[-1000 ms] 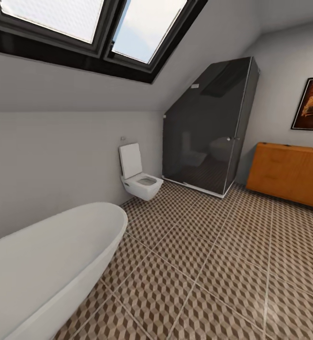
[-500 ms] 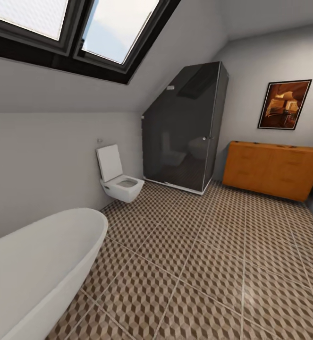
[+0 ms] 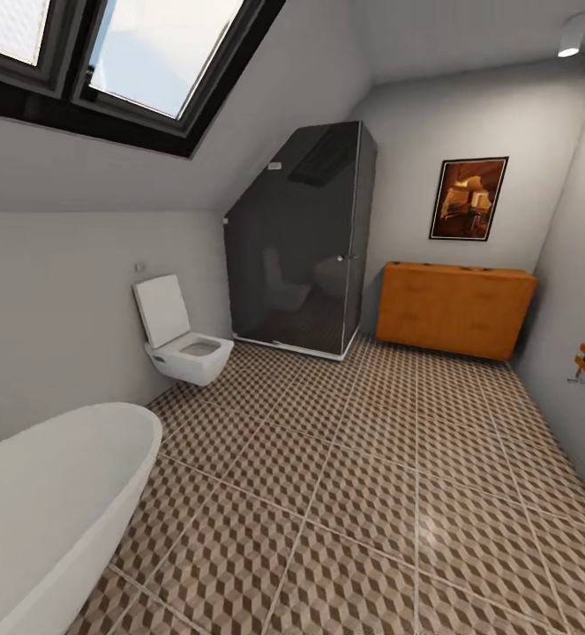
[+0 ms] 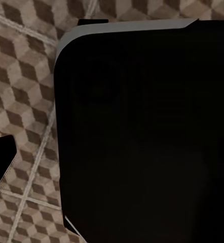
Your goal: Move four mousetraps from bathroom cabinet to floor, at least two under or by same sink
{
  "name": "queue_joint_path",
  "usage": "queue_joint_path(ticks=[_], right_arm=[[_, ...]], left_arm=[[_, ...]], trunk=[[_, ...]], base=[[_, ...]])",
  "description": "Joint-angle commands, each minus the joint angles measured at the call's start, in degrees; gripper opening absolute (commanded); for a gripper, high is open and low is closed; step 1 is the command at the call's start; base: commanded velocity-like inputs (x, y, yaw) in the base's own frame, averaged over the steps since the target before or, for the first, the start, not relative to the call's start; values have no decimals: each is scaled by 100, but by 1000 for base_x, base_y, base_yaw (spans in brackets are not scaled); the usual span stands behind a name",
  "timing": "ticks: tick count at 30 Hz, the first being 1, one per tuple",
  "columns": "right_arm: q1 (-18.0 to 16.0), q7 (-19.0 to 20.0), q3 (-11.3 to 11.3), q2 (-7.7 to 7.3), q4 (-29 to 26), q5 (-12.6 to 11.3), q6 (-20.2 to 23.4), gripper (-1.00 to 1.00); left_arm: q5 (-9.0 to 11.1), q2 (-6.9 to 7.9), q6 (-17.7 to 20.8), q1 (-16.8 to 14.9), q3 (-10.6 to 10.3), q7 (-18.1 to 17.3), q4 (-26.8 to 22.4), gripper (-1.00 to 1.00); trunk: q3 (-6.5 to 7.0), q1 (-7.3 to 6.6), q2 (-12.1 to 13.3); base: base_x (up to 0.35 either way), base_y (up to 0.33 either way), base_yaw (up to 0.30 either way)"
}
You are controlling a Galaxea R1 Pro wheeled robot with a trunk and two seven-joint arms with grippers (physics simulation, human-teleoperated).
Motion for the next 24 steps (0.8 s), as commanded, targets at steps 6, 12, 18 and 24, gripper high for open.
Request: queue_joint_path(ticks=[6,12,18,24], right_arm=[[-1,-1,-1,0,1,-7,-20,100],[-1,-1,-1,0,1,-7,-19,100],[-1,-1,1,4,1,-7,-28,100],[-1,-1,3,8,1,-7,-32,100]], left_arm=[[2,-2,-5,-1,3,-1,-15,100],[2,-25,-4,-1,2,-1,-17,100],[9,-50,0,-1,2,-3,-9,100],[11,-54,4,-1,4,-3,-2,100]], trunk=[[8,0,-2],[21,0,-2],[33,0,-2],[38,0,-2]], base=[[0,0,-289],[0,0,-289],[94,0,-279],[289,0,-102]])
